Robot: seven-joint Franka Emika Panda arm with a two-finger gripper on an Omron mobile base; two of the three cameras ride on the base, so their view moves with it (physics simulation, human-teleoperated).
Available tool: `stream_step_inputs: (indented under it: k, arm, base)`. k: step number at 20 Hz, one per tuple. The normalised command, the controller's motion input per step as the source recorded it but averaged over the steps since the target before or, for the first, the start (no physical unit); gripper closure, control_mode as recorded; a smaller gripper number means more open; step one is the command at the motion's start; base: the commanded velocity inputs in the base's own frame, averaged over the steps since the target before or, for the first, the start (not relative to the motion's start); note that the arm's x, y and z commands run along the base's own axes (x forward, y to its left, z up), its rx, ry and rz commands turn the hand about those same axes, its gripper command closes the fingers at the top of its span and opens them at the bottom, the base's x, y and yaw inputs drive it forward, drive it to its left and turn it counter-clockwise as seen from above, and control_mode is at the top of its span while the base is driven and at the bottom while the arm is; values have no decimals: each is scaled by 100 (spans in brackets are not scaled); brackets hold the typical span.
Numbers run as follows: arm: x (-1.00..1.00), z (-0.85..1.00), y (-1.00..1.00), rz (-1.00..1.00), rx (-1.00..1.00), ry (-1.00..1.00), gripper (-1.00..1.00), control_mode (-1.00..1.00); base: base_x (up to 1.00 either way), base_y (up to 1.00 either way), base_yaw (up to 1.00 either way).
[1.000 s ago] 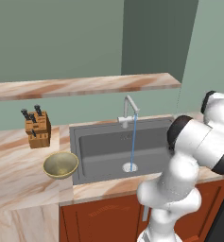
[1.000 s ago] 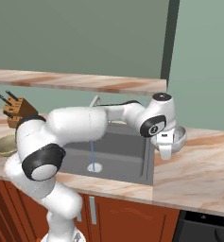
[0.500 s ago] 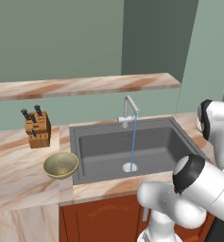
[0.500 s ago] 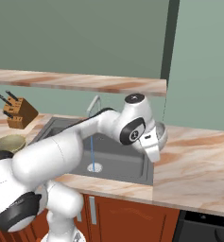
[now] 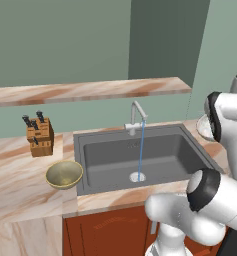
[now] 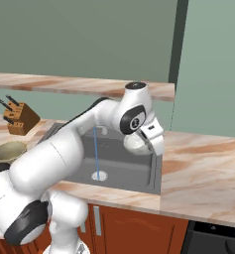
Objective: Rinse each bowl for a few seconds and place them down in the sink or on the counter.
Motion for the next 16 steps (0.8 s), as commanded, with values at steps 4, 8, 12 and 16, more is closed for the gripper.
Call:
stream_step_inputs:
  k: [4,8,12,16]
  arm:
    - [14,20,26,27,13,17,100,-100]
    - [14,0,18,25,17,10,100,-100]
    - [10,-6,11,19,16,0,100,-100]
    - [0,-2,11,9,5,-5,100,-100]
  base:
    - [0,0,0]
    - [0,0,0]
    - [0,0,0]
    - [0,0,0]
